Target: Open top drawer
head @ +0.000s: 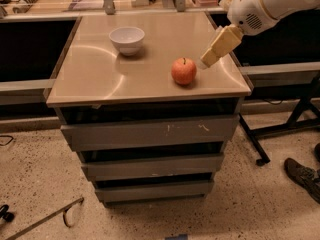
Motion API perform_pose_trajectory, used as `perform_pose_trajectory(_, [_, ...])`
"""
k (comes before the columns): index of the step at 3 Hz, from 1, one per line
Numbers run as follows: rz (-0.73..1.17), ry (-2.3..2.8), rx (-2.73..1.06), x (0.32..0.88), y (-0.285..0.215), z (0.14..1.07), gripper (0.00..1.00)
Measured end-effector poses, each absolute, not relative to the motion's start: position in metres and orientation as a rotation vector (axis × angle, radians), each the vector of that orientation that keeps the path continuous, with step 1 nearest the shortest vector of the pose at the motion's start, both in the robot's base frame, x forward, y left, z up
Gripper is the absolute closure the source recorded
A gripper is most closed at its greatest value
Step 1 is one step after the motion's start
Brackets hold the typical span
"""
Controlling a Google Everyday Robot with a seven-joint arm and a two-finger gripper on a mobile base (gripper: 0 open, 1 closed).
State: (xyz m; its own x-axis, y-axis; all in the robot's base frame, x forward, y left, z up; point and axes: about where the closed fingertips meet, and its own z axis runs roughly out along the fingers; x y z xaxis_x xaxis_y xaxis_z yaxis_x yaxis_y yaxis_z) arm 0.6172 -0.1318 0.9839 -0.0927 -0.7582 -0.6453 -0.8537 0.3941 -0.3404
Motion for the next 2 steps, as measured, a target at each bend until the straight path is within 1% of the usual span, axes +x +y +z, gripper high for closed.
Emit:
perform_pose_trajectory(1, [0.164,1.891,-1.406,0.597,-0.133,0.968,0.00])
perform_pose_trajectory(2, [0.187,1.922,-1.432,0.564,-0.135,0.944,0.00])
